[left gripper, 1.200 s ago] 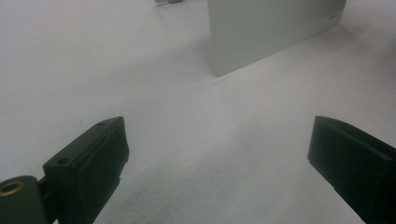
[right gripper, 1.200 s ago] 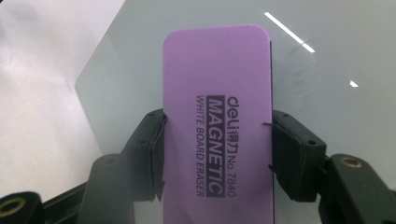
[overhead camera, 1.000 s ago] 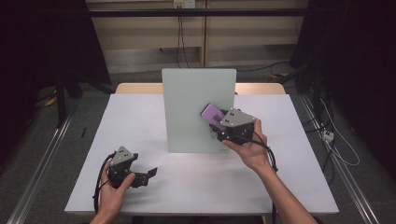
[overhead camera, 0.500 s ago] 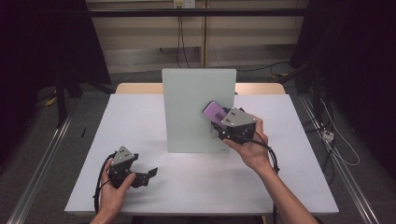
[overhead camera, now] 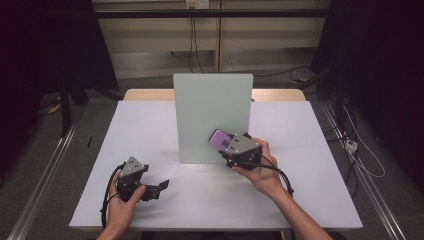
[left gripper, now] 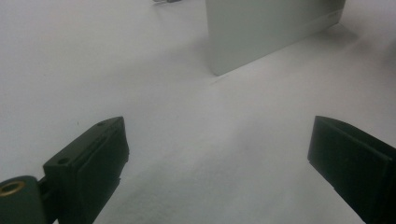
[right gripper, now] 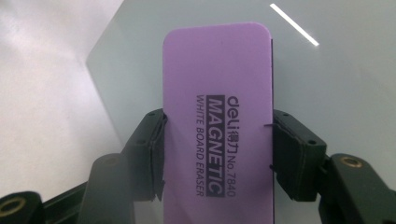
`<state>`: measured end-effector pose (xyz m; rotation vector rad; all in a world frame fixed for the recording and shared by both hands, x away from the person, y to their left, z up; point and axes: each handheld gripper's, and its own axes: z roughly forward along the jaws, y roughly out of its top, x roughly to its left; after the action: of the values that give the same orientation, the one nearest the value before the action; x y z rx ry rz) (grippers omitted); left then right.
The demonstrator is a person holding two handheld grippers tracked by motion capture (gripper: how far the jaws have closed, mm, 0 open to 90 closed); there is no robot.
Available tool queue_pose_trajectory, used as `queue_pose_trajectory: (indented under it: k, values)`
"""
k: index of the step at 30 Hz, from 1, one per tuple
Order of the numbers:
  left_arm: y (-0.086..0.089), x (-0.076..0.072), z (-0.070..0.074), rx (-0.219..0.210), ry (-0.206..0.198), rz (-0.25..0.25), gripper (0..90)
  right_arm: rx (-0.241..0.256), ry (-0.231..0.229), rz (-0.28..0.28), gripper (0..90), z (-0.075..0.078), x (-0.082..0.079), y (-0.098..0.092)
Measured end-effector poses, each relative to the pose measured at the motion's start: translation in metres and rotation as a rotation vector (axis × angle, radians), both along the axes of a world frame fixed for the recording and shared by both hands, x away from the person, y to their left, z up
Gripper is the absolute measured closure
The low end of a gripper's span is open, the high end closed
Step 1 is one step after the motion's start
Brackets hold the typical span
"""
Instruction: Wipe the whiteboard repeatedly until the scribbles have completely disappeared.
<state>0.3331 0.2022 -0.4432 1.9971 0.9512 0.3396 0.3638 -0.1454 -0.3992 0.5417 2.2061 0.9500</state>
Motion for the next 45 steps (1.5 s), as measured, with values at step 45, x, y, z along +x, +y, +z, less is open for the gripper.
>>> queue_pose_trajectory:
  k: [45]
  values:
    - [0.001,0.0,0.0,0.0,0.001,0.003,5.0,0.059,-0.065,-0.049,42.2,0.036,0.011,-0.022]
